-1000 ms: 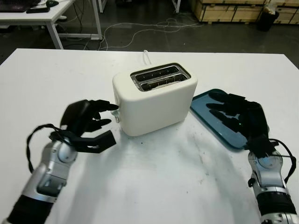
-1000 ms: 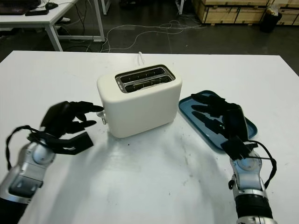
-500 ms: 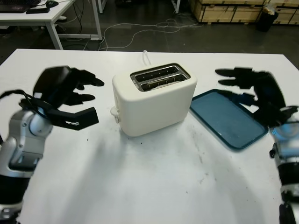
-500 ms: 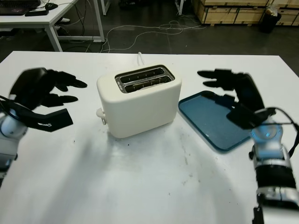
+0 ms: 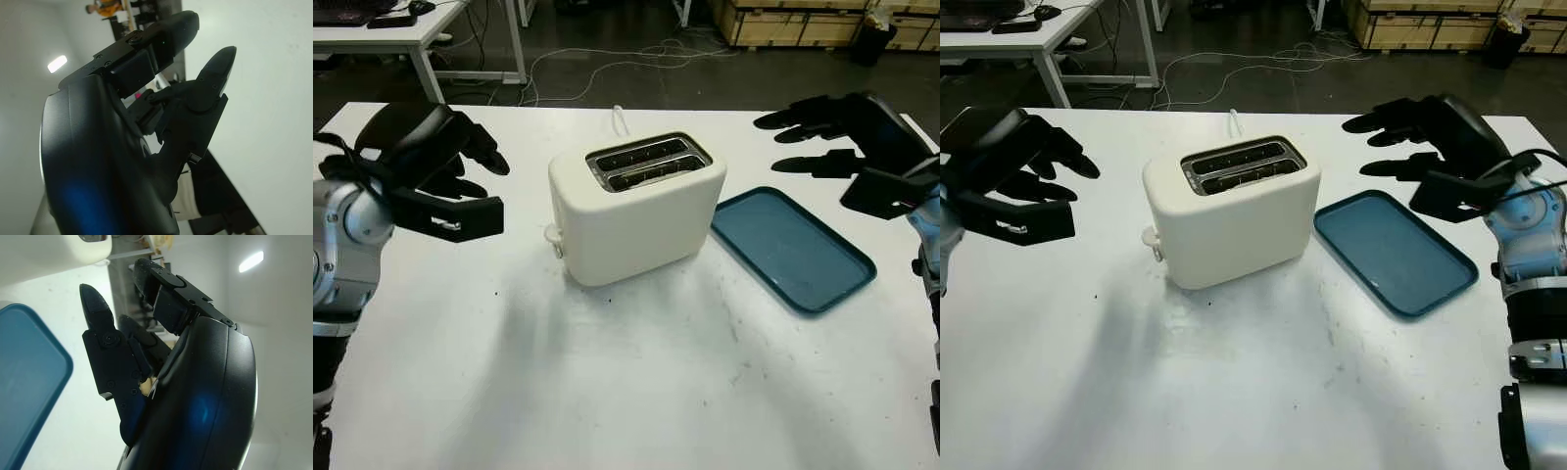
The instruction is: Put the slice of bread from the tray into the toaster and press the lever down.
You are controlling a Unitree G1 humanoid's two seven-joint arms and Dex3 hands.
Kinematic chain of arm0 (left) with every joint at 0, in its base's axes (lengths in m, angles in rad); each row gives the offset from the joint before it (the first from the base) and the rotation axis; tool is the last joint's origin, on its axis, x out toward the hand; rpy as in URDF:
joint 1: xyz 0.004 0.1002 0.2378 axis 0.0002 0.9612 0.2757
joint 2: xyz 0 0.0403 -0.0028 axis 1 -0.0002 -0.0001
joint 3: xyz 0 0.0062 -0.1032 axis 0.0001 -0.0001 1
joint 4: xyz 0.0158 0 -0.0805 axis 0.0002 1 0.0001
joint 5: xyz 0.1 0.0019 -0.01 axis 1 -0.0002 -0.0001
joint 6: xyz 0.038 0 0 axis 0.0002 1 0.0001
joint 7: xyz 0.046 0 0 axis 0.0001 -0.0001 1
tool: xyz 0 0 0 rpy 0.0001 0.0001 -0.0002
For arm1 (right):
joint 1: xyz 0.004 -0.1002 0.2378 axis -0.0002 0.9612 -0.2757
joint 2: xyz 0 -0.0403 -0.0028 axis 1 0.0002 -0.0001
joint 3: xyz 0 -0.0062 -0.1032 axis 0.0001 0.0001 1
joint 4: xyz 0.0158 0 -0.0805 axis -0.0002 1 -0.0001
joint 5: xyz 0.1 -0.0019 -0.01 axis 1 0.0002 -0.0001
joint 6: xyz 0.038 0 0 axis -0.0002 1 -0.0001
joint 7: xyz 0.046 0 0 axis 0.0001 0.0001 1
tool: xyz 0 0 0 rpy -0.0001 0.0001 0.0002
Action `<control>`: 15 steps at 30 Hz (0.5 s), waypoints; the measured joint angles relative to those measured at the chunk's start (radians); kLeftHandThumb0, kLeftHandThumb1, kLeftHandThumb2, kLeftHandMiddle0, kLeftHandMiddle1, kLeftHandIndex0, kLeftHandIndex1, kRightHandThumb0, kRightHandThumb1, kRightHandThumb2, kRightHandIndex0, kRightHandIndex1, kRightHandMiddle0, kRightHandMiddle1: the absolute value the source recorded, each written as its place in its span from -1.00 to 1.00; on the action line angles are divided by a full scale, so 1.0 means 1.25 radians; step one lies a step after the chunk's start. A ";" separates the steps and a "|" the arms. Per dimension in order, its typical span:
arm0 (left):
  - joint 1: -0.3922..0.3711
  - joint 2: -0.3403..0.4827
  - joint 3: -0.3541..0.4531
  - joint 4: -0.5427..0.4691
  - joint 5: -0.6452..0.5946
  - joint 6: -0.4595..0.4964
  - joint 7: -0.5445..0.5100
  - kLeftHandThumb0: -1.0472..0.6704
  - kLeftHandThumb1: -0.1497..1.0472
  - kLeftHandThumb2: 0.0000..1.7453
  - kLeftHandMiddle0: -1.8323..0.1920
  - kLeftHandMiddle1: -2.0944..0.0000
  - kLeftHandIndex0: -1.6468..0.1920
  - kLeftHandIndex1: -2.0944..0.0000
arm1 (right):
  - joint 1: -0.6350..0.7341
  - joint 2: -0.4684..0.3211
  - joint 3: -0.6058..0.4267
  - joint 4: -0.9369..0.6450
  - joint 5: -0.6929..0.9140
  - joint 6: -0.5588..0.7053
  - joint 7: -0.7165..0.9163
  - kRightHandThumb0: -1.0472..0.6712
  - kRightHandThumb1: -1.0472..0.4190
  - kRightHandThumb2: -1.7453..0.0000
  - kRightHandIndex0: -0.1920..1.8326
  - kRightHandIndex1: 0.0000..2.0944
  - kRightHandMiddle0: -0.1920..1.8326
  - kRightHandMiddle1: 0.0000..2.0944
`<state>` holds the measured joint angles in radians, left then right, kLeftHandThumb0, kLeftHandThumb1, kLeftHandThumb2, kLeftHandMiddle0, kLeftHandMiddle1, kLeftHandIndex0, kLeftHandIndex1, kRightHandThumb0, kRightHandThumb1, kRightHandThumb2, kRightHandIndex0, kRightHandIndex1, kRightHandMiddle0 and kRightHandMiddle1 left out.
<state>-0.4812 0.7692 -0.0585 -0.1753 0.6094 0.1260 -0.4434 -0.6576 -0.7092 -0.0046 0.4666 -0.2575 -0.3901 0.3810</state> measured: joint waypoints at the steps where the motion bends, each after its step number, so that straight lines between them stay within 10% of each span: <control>1: -0.002 -0.001 0.000 -0.001 0.001 0.002 -0.001 -0.16 0.35 -1.00 -0.34 0.53 -0.58 0.98 | 0.000 0.000 0.003 -0.007 0.000 0.012 0.007 -0.10 -0.60 1.00 0.11 -1.00 0.03 -1.00; 15: 0.017 -0.039 0.000 -0.023 0.002 -0.023 0.027 -0.12 0.31 -1.00 -0.38 0.53 -0.62 0.97 | 0.003 0.000 0.009 -0.030 -0.011 0.018 0.007 -0.06 -0.58 1.00 0.13 -0.99 0.03 -1.00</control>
<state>-0.4601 0.7208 -0.0583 -0.2040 0.6124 0.0977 -0.4093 -0.6536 -0.7095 0.0065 0.4294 -0.2718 -0.3676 0.3899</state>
